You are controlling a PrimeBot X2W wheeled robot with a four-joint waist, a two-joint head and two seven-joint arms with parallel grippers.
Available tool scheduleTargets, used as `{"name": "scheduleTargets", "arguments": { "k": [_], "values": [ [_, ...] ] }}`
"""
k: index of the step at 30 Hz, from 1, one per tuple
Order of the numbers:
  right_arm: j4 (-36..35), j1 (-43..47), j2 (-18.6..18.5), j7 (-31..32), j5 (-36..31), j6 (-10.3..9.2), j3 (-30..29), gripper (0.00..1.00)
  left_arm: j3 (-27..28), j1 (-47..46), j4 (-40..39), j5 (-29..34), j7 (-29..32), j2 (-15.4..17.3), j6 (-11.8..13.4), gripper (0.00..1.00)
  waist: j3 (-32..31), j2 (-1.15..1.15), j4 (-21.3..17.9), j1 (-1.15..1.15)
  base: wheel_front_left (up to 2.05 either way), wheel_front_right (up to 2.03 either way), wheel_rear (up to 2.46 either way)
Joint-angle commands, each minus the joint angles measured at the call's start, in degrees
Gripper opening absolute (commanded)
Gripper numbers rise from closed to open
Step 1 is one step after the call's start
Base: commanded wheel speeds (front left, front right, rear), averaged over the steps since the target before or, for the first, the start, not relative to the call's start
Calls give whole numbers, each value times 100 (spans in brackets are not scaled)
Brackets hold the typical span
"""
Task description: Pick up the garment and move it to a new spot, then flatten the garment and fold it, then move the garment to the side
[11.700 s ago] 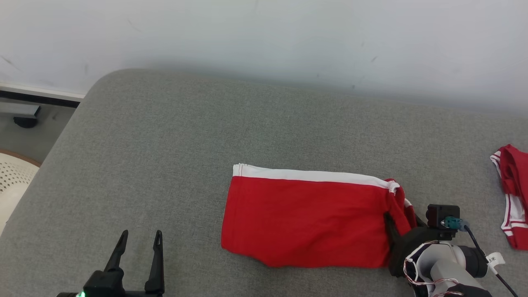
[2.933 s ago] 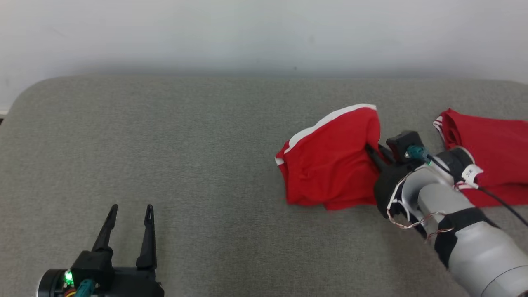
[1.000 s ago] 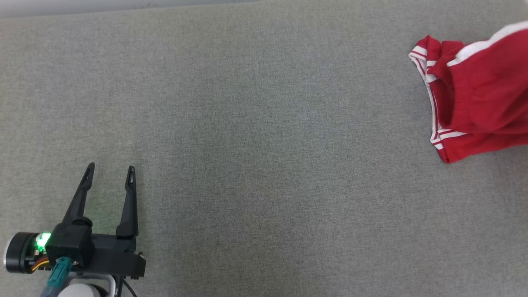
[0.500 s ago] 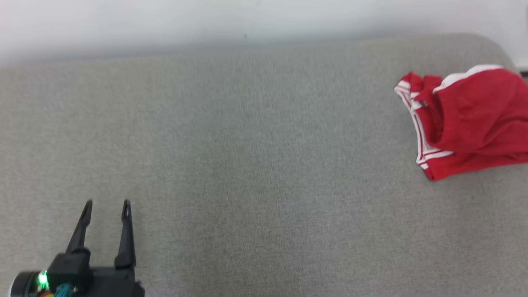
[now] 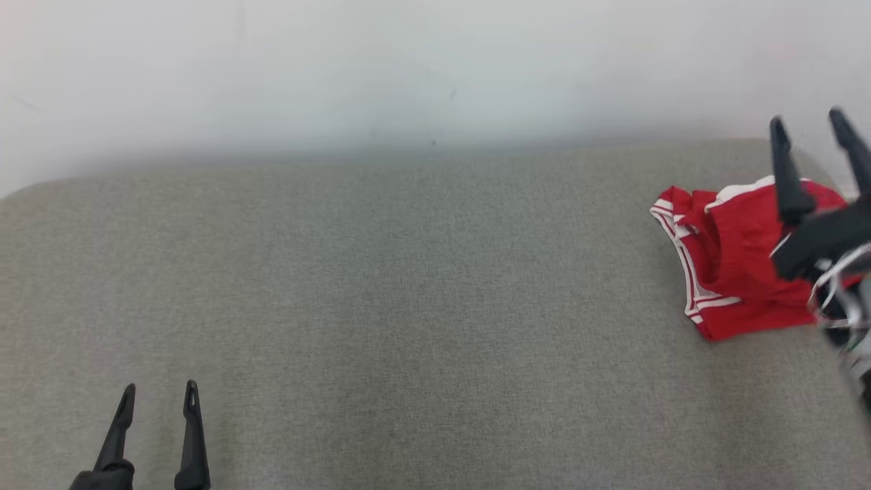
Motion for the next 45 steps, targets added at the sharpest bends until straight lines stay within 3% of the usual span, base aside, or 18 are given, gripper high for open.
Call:
{"name": "scheduleTargets", "arguments": {
  "k": [1, 8, 17, 28, 45],
  "values": [
    [-402, 544, 281, -2, -348, 0, -532, 100, -3, 109, -28, -22, -13, 14, 28, 100, -186, 1, 114, 2, 0, 0, 0],
    [-1698, 2318, 1414, -2, -1496, 0, -1962, 100, -81, 266, -38, 11, 0, 29, 50, 100, -409, 1, 249, 2, 0, 0, 0],
    [-2579, 3848, 2446, -3, -1985, 0, -2475, 100, -189, 375, 16, 67, 1, 42, 104, 100, -555, 1, 395, 2, 0, 0, 0],
    [-3323, 4674, 2745, -4, -2242, 0, -2281, 100, -347, 318, 43, 133, -15, 81, 45, 100, -610, 1, 381, 2, 0, 0, 0],
    [-3302, 4757, 2776, -3, -2027, 0, -1746, 100, -453, 269, 136, 108, -29, 70, 100, 100, -634, 1, 419, 2, 0, 0, 0]
  ]
}}
